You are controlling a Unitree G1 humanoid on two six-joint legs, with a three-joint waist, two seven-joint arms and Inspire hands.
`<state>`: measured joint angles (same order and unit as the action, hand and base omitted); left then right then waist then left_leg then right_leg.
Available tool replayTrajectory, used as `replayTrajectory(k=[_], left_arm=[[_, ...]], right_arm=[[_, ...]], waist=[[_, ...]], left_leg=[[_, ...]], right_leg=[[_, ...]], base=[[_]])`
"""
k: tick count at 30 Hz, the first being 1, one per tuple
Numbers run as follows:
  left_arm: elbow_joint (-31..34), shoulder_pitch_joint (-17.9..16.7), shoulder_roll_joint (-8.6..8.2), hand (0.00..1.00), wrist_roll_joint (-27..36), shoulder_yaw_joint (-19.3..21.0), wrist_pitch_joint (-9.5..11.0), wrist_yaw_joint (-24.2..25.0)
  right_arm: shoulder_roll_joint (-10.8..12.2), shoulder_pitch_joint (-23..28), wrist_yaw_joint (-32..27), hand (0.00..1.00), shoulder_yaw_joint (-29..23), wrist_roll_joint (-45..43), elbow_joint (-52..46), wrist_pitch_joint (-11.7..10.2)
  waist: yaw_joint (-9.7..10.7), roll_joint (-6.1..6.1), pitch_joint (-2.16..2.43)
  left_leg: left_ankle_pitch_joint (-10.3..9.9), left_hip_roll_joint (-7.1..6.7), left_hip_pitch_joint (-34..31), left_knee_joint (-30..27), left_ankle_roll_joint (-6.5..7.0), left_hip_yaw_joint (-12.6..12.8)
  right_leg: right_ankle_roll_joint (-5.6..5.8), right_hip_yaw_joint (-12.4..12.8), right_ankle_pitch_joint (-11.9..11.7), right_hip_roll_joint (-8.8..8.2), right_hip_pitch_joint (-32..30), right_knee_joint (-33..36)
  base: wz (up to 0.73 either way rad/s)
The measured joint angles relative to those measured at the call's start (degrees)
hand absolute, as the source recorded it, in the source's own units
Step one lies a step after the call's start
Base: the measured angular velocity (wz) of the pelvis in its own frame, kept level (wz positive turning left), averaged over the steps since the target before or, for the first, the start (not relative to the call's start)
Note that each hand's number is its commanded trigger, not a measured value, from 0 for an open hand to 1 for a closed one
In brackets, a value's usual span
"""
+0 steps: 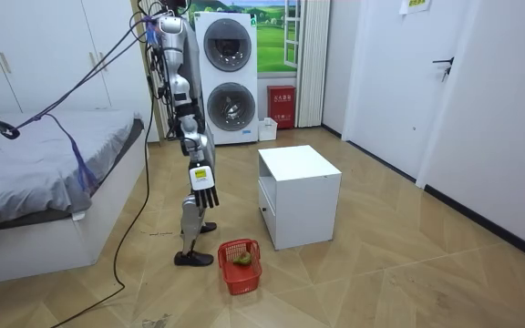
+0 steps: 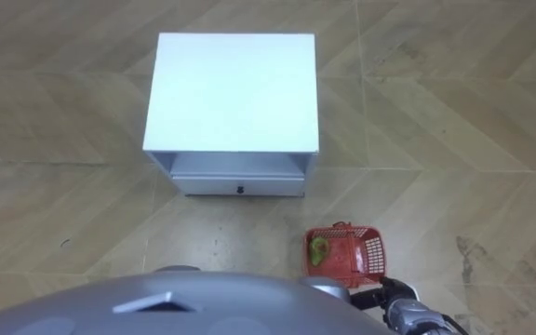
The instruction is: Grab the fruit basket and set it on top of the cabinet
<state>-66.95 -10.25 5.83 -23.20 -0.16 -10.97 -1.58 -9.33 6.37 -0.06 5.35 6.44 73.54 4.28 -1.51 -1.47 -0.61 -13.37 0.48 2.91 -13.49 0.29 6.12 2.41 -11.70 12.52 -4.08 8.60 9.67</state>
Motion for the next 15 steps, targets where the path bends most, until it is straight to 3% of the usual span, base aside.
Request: replayTrajectory(k=[6,12,15], left_arm=[[0.01,-0.5,-0.07,0.0,-0.04,0.01,-0.27,0.0],[0.03,-0.31,-0.07,0.0,-0.03,-0.02,-1.24,0.11],[0.06,0.18,-0.04,0.0,-0.07,-0.01,-1.35,0.74]], right_arm=[[0.0,0.02,0.04,0.0,-0.18,0.0,0.0,0.06],[0.11,0.01,-0.18,0.0,-0.29,0.07,-0.2,0.63],[0.05,0.01,-0.45,0.0,-0.29,0.02,-0.63,0.83]], waist=[[0.09,0.02,-0.01],[0.19,0.27,0.36],[0.32,0.23,0.22]], left_leg=[[-0.01,0.0,0.0,-0.06,0.0,-0.06],[-0.01,0.01,0.01,-0.38,0.01,-0.05],[-0.28,0.08,-0.6,-1.07,0.08,-0.06]], right_leg=[[0.0,-0.06,0.0,-0.01,0.05,0.02],[0.0,-0.05,0.0,-0.09,-0.42,0.22],[0.01,-0.18,0.01,-0.16,-0.92,0.71]], base=[[0.0],[0.0],[0.0]])
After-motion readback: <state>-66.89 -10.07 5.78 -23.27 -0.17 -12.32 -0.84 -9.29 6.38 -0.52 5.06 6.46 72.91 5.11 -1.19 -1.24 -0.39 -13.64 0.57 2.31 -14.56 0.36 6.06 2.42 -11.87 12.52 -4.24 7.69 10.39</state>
